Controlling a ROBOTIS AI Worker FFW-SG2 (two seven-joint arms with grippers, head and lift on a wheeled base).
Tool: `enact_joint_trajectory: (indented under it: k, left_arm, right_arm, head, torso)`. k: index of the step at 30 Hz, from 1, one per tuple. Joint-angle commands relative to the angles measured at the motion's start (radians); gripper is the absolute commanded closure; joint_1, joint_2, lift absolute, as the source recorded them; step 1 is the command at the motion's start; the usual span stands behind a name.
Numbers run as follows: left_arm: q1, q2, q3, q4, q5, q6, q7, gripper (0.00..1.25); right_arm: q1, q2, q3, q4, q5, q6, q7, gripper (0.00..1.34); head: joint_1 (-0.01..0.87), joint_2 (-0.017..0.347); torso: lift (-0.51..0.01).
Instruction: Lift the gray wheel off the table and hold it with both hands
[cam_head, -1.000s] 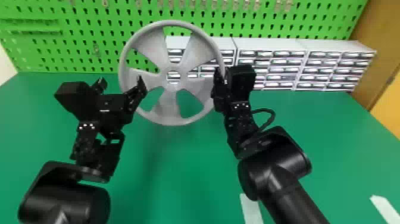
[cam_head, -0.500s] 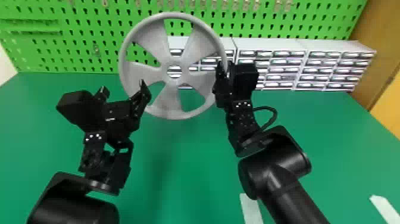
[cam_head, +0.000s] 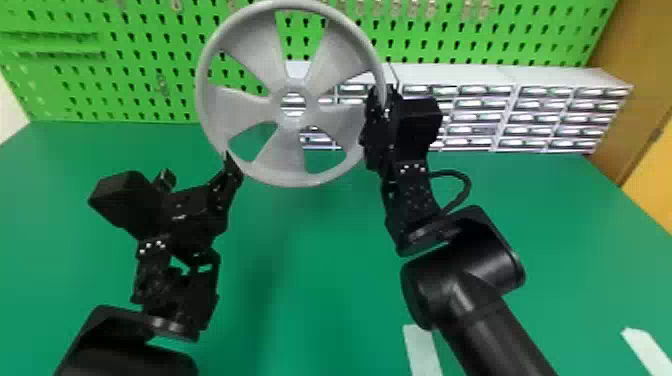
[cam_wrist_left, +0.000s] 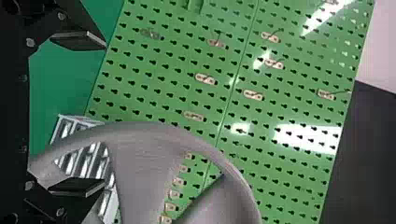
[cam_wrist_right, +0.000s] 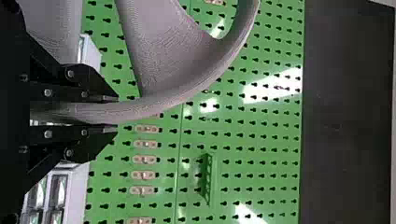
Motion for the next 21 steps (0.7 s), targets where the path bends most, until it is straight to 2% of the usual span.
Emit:
enact_joint_trajectory:
  k: [1, 21]
  left_arm:
    - [-0.013, 0.0, 0.007, 0.033, 0.003, -0.032, 0.002, 0.24]
    - [-0.083, 0.0, 0.005, 0.133, -0.01, -0.108, 0.0, 0.26]
  right_arm:
    - [0.0, -0.001, 0.009, -0.012, 0.004, -0.005, 0.0, 1.14]
    - [0.003, -0.007, 0.041, -0.038, 0.006, -0.012, 0.0, 1.14]
  head:
    - [0.711, 0.015]
    - [0.711, 0.015]
  torso:
    - [-0.098]
    - [-0.098]
